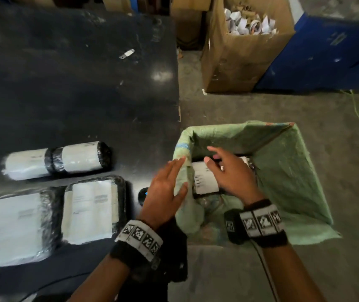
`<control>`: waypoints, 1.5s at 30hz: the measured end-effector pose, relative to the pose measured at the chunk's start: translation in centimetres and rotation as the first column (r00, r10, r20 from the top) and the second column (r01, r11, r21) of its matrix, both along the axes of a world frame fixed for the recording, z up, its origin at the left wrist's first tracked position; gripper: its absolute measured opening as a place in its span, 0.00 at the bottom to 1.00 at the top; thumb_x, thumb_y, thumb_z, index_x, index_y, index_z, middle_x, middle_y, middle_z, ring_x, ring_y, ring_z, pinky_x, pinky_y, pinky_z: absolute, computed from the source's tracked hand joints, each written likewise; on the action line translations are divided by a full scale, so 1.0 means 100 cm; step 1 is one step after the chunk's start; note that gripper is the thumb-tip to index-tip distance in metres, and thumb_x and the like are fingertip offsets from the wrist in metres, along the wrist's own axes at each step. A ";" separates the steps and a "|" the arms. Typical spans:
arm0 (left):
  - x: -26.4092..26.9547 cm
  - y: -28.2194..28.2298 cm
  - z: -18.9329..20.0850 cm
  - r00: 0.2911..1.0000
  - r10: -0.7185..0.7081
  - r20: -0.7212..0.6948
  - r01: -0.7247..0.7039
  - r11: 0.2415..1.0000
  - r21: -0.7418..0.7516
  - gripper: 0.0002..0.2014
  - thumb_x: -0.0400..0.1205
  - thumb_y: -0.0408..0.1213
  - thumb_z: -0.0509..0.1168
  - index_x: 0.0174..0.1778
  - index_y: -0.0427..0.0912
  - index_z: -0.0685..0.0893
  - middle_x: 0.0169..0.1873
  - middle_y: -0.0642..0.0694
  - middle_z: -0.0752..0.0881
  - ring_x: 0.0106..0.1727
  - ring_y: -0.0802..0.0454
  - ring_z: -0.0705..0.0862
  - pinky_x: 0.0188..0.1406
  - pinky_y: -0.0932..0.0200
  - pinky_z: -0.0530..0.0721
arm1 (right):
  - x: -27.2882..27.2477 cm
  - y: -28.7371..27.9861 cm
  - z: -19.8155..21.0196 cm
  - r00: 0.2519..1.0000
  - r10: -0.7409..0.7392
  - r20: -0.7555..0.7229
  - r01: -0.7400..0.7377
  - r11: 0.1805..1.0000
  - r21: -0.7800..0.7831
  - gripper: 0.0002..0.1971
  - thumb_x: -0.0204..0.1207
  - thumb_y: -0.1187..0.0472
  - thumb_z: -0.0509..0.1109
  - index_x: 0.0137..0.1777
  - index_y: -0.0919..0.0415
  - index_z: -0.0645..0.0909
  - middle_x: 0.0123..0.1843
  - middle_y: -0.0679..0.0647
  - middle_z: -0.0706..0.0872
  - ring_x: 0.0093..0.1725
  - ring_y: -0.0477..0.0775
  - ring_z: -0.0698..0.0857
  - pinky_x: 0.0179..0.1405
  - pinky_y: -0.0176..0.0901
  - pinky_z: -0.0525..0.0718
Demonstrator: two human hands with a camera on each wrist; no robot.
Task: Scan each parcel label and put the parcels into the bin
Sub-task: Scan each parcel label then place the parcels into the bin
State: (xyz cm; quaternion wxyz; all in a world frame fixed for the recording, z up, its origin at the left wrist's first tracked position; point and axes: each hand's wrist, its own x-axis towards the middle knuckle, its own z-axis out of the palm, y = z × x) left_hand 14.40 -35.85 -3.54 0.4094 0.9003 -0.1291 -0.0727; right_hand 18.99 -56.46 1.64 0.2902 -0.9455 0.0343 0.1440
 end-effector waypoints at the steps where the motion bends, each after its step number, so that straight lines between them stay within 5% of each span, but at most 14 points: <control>1: -0.002 0.024 0.009 0.999 0.036 0.028 -0.035 0.999 -0.027 0.29 0.84 0.46 0.61 0.82 0.43 0.72 0.76 0.41 0.78 0.77 0.43 0.76 0.78 0.48 0.73 | -0.016 0.024 0.006 0.999 -0.017 0.046 0.012 0.995 0.101 0.25 0.79 0.37 0.60 0.74 0.43 0.76 0.65 0.49 0.87 0.63 0.53 0.86 0.62 0.55 0.84; 4: -0.018 0.114 0.025 0.977 0.175 0.121 -0.180 0.983 0.030 0.25 0.83 0.48 0.60 0.76 0.43 0.79 0.69 0.41 0.83 0.72 0.42 0.80 0.76 0.52 0.74 | -0.060 0.095 -0.005 0.998 -0.053 0.029 0.043 0.963 0.265 0.25 0.77 0.37 0.62 0.72 0.43 0.77 0.60 0.49 0.88 0.57 0.50 0.87 0.62 0.53 0.84; 9: -0.073 0.266 0.006 0.902 0.399 0.166 -0.432 0.854 0.292 0.35 0.79 0.59 0.60 0.82 0.47 0.72 0.76 0.32 0.75 0.79 0.31 0.70 0.76 0.33 0.73 | -0.106 0.168 -0.053 0.991 -0.044 -0.123 0.052 0.997 0.057 0.34 0.80 0.40 0.64 0.84 0.52 0.63 0.74 0.64 0.78 0.75 0.64 0.76 0.74 0.55 0.73; 13: -0.125 0.346 -0.021 0.847 0.531 0.030 -0.489 0.756 0.435 0.46 0.73 0.73 0.56 0.87 0.57 0.59 0.85 0.33 0.60 0.87 0.30 0.52 0.82 0.28 0.59 | -0.121 0.195 -0.074 0.973 -0.175 -0.152 0.176 0.984 -0.007 0.40 0.80 0.40 0.64 0.87 0.54 0.53 0.77 0.72 0.73 0.77 0.71 0.72 0.76 0.59 0.69; 15: -0.138 0.367 -0.031 0.810 0.579 -0.099 -0.503 0.771 0.392 0.50 0.70 0.77 0.57 0.88 0.63 0.51 0.88 0.32 0.52 0.88 0.32 0.45 0.84 0.30 0.54 | -0.121 0.203 -0.090 0.961 -0.238 -0.138 0.257 0.957 0.135 0.39 0.81 0.43 0.64 0.87 0.51 0.52 0.77 0.71 0.75 0.76 0.68 0.75 0.76 0.56 0.70; 18: -0.144 0.378 -0.036 0.796 0.545 -0.264 -0.500 0.837 0.220 0.51 0.71 0.72 0.68 0.86 0.70 0.47 0.89 0.38 0.47 0.89 0.36 0.41 0.84 0.28 0.55 | -0.124 0.214 -0.110 0.914 -0.358 -0.189 0.405 0.817 0.411 0.31 0.83 0.44 0.63 0.82 0.34 0.54 0.80 0.64 0.73 0.70 0.61 0.81 0.69 0.56 0.81; 20: -0.144 0.380 -0.033 0.809 0.513 -0.287 -0.501 0.857 0.119 0.50 0.72 0.62 0.73 0.86 0.71 0.49 0.88 0.41 0.56 0.89 0.37 0.52 0.82 0.30 0.63 | -0.123 0.216 -0.119 0.882 -0.413 -0.228 0.471 0.738 0.482 0.24 0.85 0.45 0.60 0.77 0.28 0.57 0.72 0.67 0.80 0.54 0.59 0.87 0.42 0.43 0.89; 22: -0.146 0.381 -0.028 0.805 0.504 -0.313 -0.521 0.853 0.031 0.53 0.72 0.54 0.79 0.86 0.71 0.51 0.83 0.44 0.69 0.81 0.43 0.70 0.79 0.41 0.74 | -0.121 0.219 -0.117 0.869 -0.425 -0.252 0.494 0.720 0.488 0.23 0.86 0.44 0.57 0.79 0.31 0.59 0.62 0.68 0.86 0.39 0.58 0.89 0.26 0.38 0.85; 27: -0.155 0.376 -0.025 0.780 0.534 -0.325 -0.586 0.807 -0.079 0.52 0.73 0.45 0.81 0.87 0.64 0.54 0.79 0.46 0.75 0.70 0.55 0.75 0.70 0.57 0.77 | -0.124 0.224 -0.114 0.865 -0.439 -0.244 0.502 0.735 0.456 0.26 0.85 0.40 0.55 0.82 0.34 0.57 0.50 0.67 0.89 0.24 0.55 0.86 0.21 0.41 0.83; 32: -0.155 0.368 -0.030 0.804 0.548 -0.234 -0.578 0.811 -0.087 0.49 0.76 0.40 0.78 0.88 0.58 0.55 0.73 0.41 0.80 0.64 0.53 0.81 0.50 0.86 0.76 | -0.124 0.222 -0.113 0.888 -0.405 -0.220 0.460 0.783 0.418 0.25 0.84 0.38 0.54 0.81 0.35 0.58 0.49 0.68 0.89 0.18 0.52 0.79 0.18 0.38 0.77; 36: -0.156 0.355 -0.019 0.782 0.622 -0.031 -0.623 0.782 -0.016 0.39 0.78 0.44 0.76 0.84 0.59 0.67 0.61 0.39 0.85 0.54 0.50 0.86 0.48 0.71 0.83 | -0.119 0.217 -0.103 0.897 -0.380 -0.224 0.440 0.803 0.402 0.25 0.85 0.39 0.53 0.82 0.39 0.61 0.43 0.66 0.89 0.20 0.52 0.76 0.17 0.38 0.75; 39: -0.153 0.340 0.003 0.713 0.701 0.007 -0.700 0.712 0.044 0.32 0.81 0.45 0.74 0.81 0.61 0.72 0.55 0.36 0.80 0.45 0.49 0.81 0.45 0.62 0.79 | -0.117 0.215 -0.086 0.905 -0.360 -0.226 0.425 0.793 0.437 0.24 0.87 0.40 0.50 0.81 0.40 0.62 0.37 0.60 0.85 0.20 0.53 0.74 0.16 0.38 0.73; 45: -0.153 0.318 0.035 0.602 0.794 0.082 -0.794 0.606 -0.045 0.31 0.82 0.42 0.72 0.81 0.60 0.73 0.55 0.37 0.76 0.49 0.50 0.75 0.55 0.58 0.74 | -0.114 0.216 -0.024 0.943 -0.288 -0.168 0.328 0.719 0.613 0.21 0.86 0.39 0.51 0.78 0.34 0.64 0.42 0.63 0.86 0.25 0.54 0.79 0.17 0.40 0.75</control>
